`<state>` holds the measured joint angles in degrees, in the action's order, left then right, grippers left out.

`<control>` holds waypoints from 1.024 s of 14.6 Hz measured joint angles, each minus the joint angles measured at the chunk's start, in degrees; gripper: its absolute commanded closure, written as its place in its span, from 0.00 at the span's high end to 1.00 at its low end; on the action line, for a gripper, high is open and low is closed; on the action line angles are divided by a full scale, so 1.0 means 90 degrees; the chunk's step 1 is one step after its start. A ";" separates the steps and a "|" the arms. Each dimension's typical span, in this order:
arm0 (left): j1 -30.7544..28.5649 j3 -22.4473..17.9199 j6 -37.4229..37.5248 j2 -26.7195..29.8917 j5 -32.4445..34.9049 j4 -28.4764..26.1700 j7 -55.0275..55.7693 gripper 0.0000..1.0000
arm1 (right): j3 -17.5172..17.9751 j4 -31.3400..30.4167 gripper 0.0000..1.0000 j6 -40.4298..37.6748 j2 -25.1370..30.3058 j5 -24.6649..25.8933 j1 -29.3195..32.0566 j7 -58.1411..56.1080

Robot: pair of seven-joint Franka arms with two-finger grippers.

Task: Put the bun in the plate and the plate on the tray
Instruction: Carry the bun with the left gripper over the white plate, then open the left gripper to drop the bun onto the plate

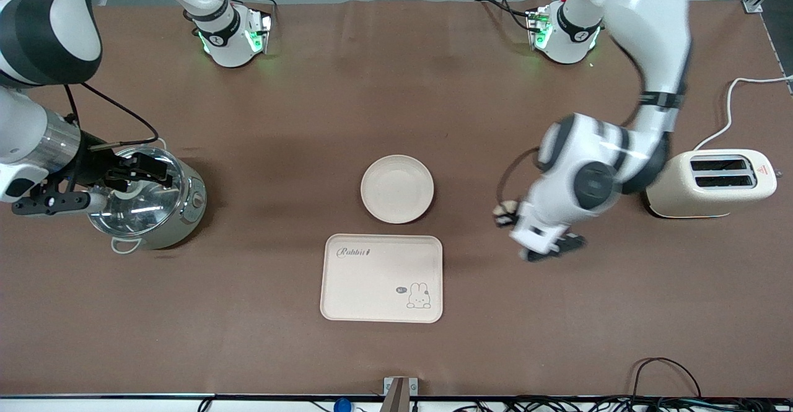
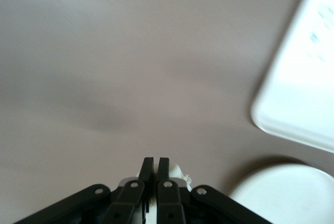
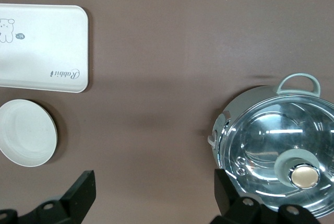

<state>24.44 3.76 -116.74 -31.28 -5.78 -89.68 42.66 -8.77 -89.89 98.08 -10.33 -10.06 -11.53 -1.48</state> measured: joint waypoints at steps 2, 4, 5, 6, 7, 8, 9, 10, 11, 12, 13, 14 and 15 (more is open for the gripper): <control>0.0687 0.0050 -0.0754 -0.0224 -0.0074 -0.0101 0.0909 0.00 | 0.0008 0.0000 1.00 0.0070 -0.0094 -0.0020 -0.0100 0.0001; 0.1181 0.0093 -0.1677 -0.0638 -0.0303 -0.0193 0.1528 0.01 | 0.0012 0.0000 1.00 0.0212 -0.0231 -0.0104 -0.0198 0.0014; 0.1389 0.0100 -0.2145 -0.0897 -0.0346 -0.0220 0.1810 0.06 | 0.0014 0.0000 1.00 0.0275 -0.0316 -0.0165 -0.0225 0.0019; 0.1554 0.0101 -0.2517 -0.1150 -0.0357 -0.0221 0.2055 0.16 | 0.0014 0.0000 1.00 0.0333 -0.0399 -0.0226 -0.0235 0.0019; 0.1656 0.0102 -0.2763 -0.1354 -0.0366 -0.0213 0.2241 0.20 | 0.0014 0.0000 1.00 0.0384 -0.0479 -0.0253 -0.0237 0.0019; 0.1685 0.0101 -0.2892 -0.1468 -0.0379 -0.0193 0.2348 0.41 | 0.0013 0.0001 1.00 0.0417 -0.0542 -0.0260 -0.0238 0.0019; 0.1657 0.0096 -0.2908 -0.1478 -0.0384 -0.0159 0.2391 0.93 | 0.0013 0.0001 1.00 0.0438 -0.0592 -0.0267 -0.0238 0.0019; 0.1617 0.0095 -0.2901 -0.1465 -0.0385 -0.0124 0.2392 1.00 | 0.0013 0.0001 1.00 0.0454 -0.0628 -0.0284 -0.0239 0.0019; 0.1590 0.0094 -0.2896 -0.1457 -0.0385 -0.0094 0.2392 1.00 | 0.0013 0.0001 1.00 0.0471 -0.0649 -0.0325 -0.0241 0.0019; 0.1588 0.0094 -0.2895 -0.1455 -0.0385 -0.0069 0.2392 1.00 | 0.0014 0.0002 1.00 0.0480 -0.0659 -0.0406 -0.0242 0.0019; 0.1603 0.0097 -0.2889 -0.1455 -0.0385 -0.0041 0.2392 1.00 | 0.0013 0.0002 1.00 0.0484 -0.0663 -0.0514 -0.0243 0.0019; 0.1622 0.0100 -0.2853 -0.1451 -0.0385 -0.0005 0.2400 1.00 | 0.0015 0.0002 1.00 0.0484 -0.0667 -0.0634 -0.0247 0.0019; 0.1633 0.0103 -0.2739 -0.1437 -0.0385 0.0048 0.2426 1.00 | 0.0016 0.0003 1.00 0.0484 -0.0677 -0.0762 -0.0260 0.0019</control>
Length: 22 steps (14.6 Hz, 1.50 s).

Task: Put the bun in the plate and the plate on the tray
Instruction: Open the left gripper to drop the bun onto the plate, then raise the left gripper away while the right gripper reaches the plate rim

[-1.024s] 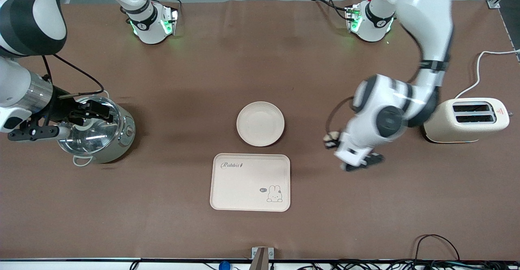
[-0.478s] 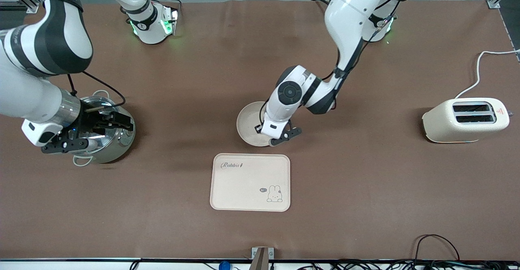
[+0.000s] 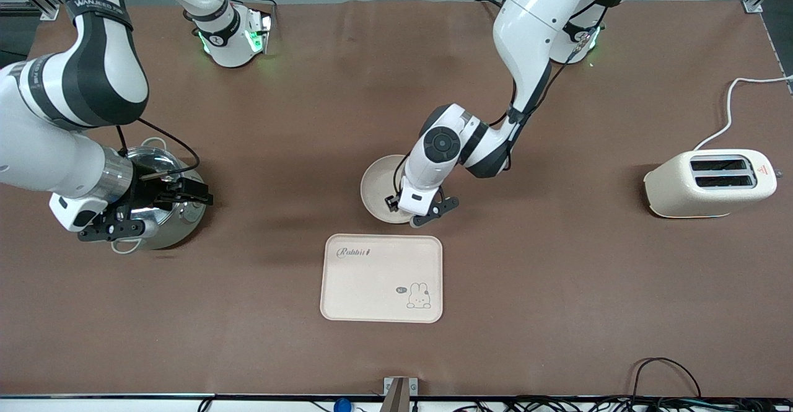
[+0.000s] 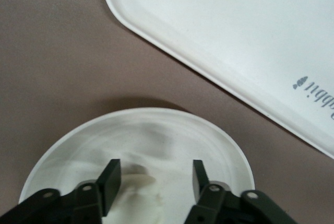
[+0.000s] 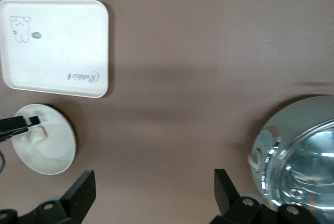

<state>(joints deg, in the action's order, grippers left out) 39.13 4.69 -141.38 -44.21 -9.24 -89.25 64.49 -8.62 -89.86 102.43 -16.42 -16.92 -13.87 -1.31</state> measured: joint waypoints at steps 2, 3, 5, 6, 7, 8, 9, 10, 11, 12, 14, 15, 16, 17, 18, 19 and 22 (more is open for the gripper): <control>-0.0010 -0.0008 0.0529 0.0091 0.0000 0.0187 0.0032 1.00 | 0.0003 0.0000 1.00 -0.0001 -0.0041 -0.0181 -0.0064 0.0000; -0.0026 -0.0041 0.0916 0.0167 0.0014 0.0337 0.0014 1.00 | 0.0005 0.0000 1.00 -0.0002 -0.0075 -0.0283 -0.0116 0.0000; -0.0161 -0.0163 0.1721 0.0425 0.0302 0.0641 -0.0251 1.00 | 0.0009 -0.0002 1.00 -0.0004 -0.0184 -0.0531 -0.0265 0.0002; -0.0344 -0.0195 0.2100 0.0617 0.0522 0.0748 -0.0532 1.00 | 0.0011 -0.0004 1.00 -0.0003 -0.0272 -0.0679 -0.0344 0.0004; -0.0598 -0.0213 0.2429 0.0842 0.0670 0.0804 -0.0970 1.00 | 0.0012 -0.0006 1.00 0.0008 -0.0383 -0.0846 -0.0426 0.0004; -0.0914 -0.0226 0.2738 0.1095 0.0727 0.0835 -0.1583 1.00 | 0.0016 -0.0010 1.00 0.0065 -0.0515 -0.0994 -0.0519 0.0004; -0.1265 -0.0236 0.3001 0.1343 0.0749 0.0845 -0.2217 1.00 | 0.0019 -0.0014 1.00 0.0175 -0.0649 -0.1083 -0.0636 0.0004; -0.1631 -0.0242 0.3226 0.1572 0.0758 0.0847 -0.2849 1.00 | 0.0022 -0.0016 1.00 0.0302 -0.0773 -0.1150 -0.0775 0.0004; -0.1981 -0.0244 0.3427 0.1773 0.0763 0.0846 -0.3438 1.00 | 0.0024 -0.0018 1.00 0.0404 -0.0889 -0.1238 -0.0920 0.0010; -0.2297 -0.0245 0.3612 0.1959 0.0784 0.0847 -0.3994 1.00 | 0.0026 -0.0020 1.00 0.0472 -0.0994 -0.1343 -0.1050 0.0027; -0.2766 -0.0242 0.3933 0.2327 0.0890 0.0849 -0.4863 1.00 | 0.0026 -0.0024 1.00 0.0538 -0.1163 -0.1573 -0.1228 0.0051; -0.2935 -0.0241 0.4120 0.2532 0.0927 0.0850 -0.5183 1.00 | 0.0026 -0.0023 1.00 0.0543 -0.1217 -0.1634 -0.1279 0.0052; -0.3065 -0.0239 0.4316 0.2737 0.0963 0.0852 -0.5467 1.00 | 0.0026 -0.0026 1.00 0.0543 -0.1250 -0.1659 -0.1312 0.0052; -0.3193 -0.0234 0.4522 0.2952 0.1008 0.0854 -0.5750 1.00 | 0.0026 -0.0051 1.00 0.0543 -0.1264 -0.1676 -0.1340 0.0052; -0.3329 -0.0226 0.4717 0.3165 0.1048 0.0852 -0.5981 1.00 | 0.0029 -0.0118 1.00 0.0568 -0.1278 -0.1696 -0.1387 0.0049; -0.3469 -0.0222 0.4899 0.3370 0.1070 0.0850 -0.6172 1.00 | 0.0034 -0.0235 1.00 0.0709 -0.1317 -0.1721 -0.1486 0.0047; -0.3699 -0.0253 0.5324 0.3940 0.1071 0.0824 -0.6454 1.00 | 0.0057 -0.0671 0.97 0.1509 -0.1573 -0.2054 -0.2038 0.0047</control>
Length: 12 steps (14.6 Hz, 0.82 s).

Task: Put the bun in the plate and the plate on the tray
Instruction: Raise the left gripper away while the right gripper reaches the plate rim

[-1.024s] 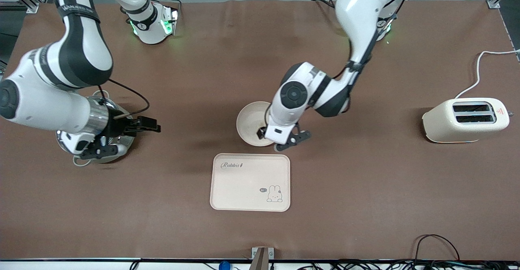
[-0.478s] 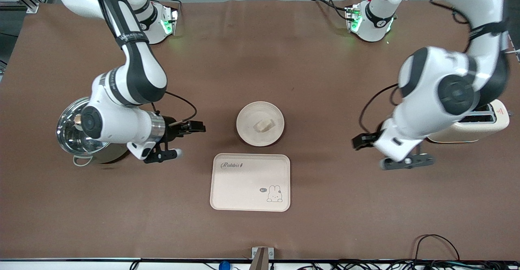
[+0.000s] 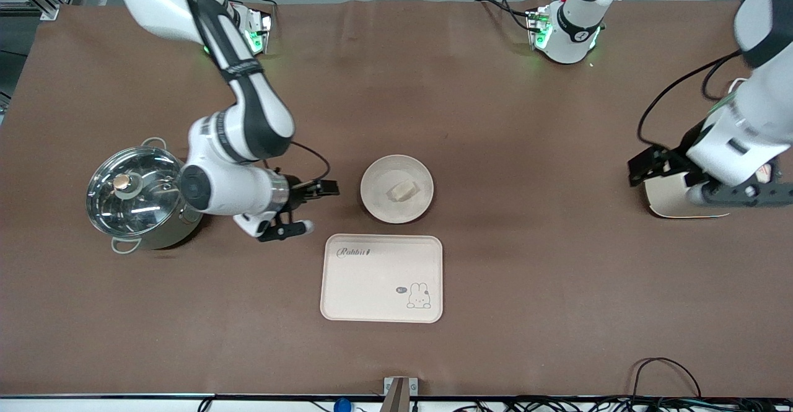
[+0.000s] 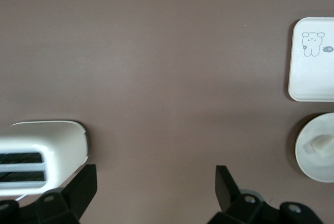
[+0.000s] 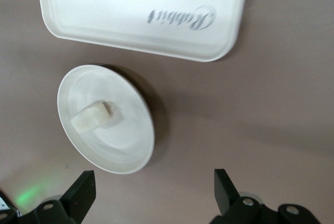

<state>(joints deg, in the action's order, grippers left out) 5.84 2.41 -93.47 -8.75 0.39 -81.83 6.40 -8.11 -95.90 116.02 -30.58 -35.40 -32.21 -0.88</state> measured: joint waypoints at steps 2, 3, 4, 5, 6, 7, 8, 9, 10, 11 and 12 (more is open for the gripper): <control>-0.0001 -0.0019 0.0075 0.0378 -0.0001 -0.0093 -0.0060 1.00 | 0.0004 -0.0111 0.95 0.0318 -0.0233 -0.0203 -0.0259 0.0001; 0.0004 -0.0019 0.0091 0.0527 -0.0032 -0.0144 -0.0063 1.00 | 0.0005 -0.0120 0.91 0.0464 -0.0339 -0.0227 -0.0350 0.0000; 0.0001 -0.0022 0.0108 0.0632 -0.0140 -0.0193 -0.0063 1.00 | 0.0006 -0.0124 0.90 0.0615 -0.0434 -0.0241 -0.0433 0.0000; -0.0009 -0.0034 0.0154 0.0695 -0.0270 -0.0256 -0.0075 1.00 | 0.0008 -0.0127 0.86 0.0762 -0.0518 -0.0247 -0.0517 0.0000; -0.0029 -0.0045 0.0212 0.0739 -0.0322 -0.0347 -0.0165 1.00 | 0.0011 -0.0128 0.81 0.0904 -0.0597 -0.0254 -0.0598 -0.0002; -0.0048 -0.0057 0.0255 0.0784 -0.0336 -0.0459 -0.0357 1.00 | 0.0020 -0.0128 0.74 0.1010 -0.0649 -0.0258 -0.0670 -0.0016; -0.0060 -0.0087 0.0293 0.0862 -0.0343 -0.0621 -0.0500 1.00 | 0.0022 -0.0130 0.69 0.1101 -0.0691 -0.0260 -0.0734 -0.0061; -0.0063 -0.0130 0.0293 0.0979 -0.0348 -0.0802 -0.0546 1.00 | 0.0025 -0.0131 0.67 0.1185 -0.0725 -0.0261 -0.0780 -0.0107; -0.0073 -0.0161 0.0270 0.1094 -0.0348 -0.0944 -0.0559 1.00 | 0.0030 -0.0132 0.65 0.1269 -0.0763 -0.0261 -0.0813 -0.0157; -0.0081 -0.0181 0.0224 0.1184 -0.0348 -0.1041 -0.0567 1.00 | 0.0032 -0.0132 0.64 0.1344 -0.0810 -0.0262 -0.0837 -0.0206; -0.0086 -0.0189 0.0154 0.1237 -0.0348 -0.1099 -0.0577 1.00 | 0.0032 -0.0132 0.64 0.1412 -0.0859 -0.0263 -0.0852 -0.0224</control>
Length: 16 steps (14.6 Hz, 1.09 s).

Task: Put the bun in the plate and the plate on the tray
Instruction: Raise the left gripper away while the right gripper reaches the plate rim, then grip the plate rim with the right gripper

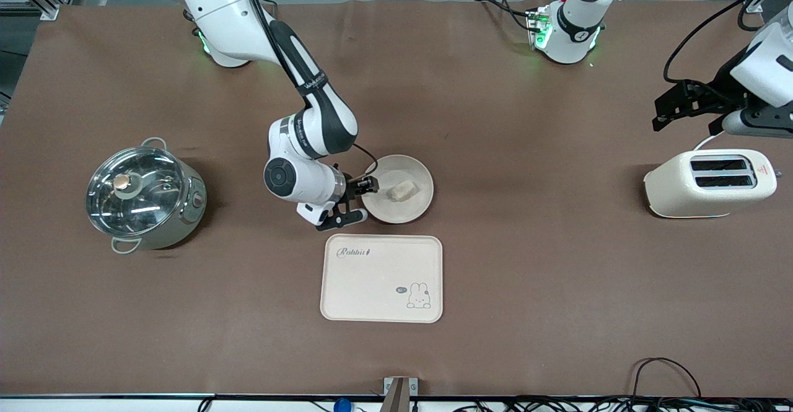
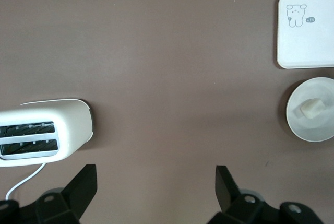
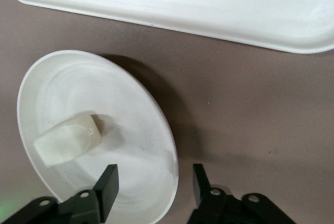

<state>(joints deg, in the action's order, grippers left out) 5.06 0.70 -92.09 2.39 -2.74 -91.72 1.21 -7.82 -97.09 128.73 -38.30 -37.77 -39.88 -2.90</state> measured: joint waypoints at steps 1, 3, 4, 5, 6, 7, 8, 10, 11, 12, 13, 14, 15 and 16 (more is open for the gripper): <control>0.0002 0.0000 -0.0047 0.0016 0.0000 -0.0014 -0.0003 1.00 | 0.0000 0.0000 0.64 0.0048 -0.0044 0.0000 -0.0011 -0.0014; 0.0015 0.0007 -0.0119 0.0007 0.0000 -0.0015 -0.0003 1.00 | -0.0001 0.0000 0.56 0.0121 -0.0115 0.0000 -0.0017 -0.0091; 0.0016 0.0011 -0.0157 -0.0004 0.0000 -0.0005 -0.0003 1.00 | -0.0003 0.0000 0.50 0.0145 -0.0145 -0.0001 -0.0017 -0.0157; 0.0016 0.0012 -0.0187 -0.0028 0.0000 0.0030 -0.0003 1.00 | -0.0007 0.0000 0.43 0.0167 -0.0168 -0.0001 -0.0016 -0.0220; 0.0015 0.0012 -0.0202 -0.0056 0.0000 0.0066 -0.0003 1.00 | -0.0009 0.0000 0.37 0.0188 -0.0186 -0.0002 -0.0015 -0.0245; 0.0013 0.0011 -0.0203 -0.0081 0.0000 0.0092 -0.0003 1.00 | -0.0009 0.0001 0.31 0.0216 -0.0204 -0.0002 -0.0016 -0.0258; 0.0009 0.0010 -0.0203 -0.0106 0.0000 0.0106 -0.0003 1.00 | -0.0009 0.0001 0.26 0.0242 -0.0219 -0.0002 -0.0016 -0.0271; -0.0021 0.0007 -0.0202 -0.0146 0.0000 0.0108 -0.0003 1.00 | -0.0009 0.0001 0.16 0.0259 -0.0239 -0.0003 -0.0016 -0.0276; -0.0057 0.0006 -0.0200 -0.0159 0.0000 0.0108 -0.0003 1.00 | -0.0009 0.0001 0.10 0.0260 -0.0244 -0.0003 -0.0016 -0.0277; -0.0098 0.0002 -0.0199 -0.0171 0.0000 0.0108 -0.0003 1.00 | -0.0009 0.0001 0.04 0.0261 -0.0246 -0.0004 -0.0016 -0.0278; -0.0128 -0.0004 -0.0199 -0.0186 0.0000 0.0108 -0.0004 1.00 | -0.0009 0.0001 0.03 0.0261 -0.0247 -0.0007 -0.0016 -0.0278; -0.0144 -0.0005 -0.0199 -0.0206 0.0000 0.0108 -0.0004 1.00 | -0.0009 0.0001 0.03 0.0260 -0.0247 -0.0008 -0.0015 -0.0279; -0.0145 -0.0004 -0.0199 -0.0228 0.0000 0.0108 -0.0004 1.00 | -0.0010 0.0003 0.02 0.0256 -0.0246 -0.0010 -0.0015 -0.0279; -0.0145 -0.0004 -0.0199 -0.0247 0.0000 0.0108 -0.0004 1.00 | -0.0016 0.0011 0.00 0.0252 -0.0246 -0.0013 -0.0013 -0.0279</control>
<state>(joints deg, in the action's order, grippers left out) 3.76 0.66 -93.88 0.16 -2.73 -90.75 1.17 -7.97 -96.99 131.00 -40.52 -37.89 -40.00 -5.41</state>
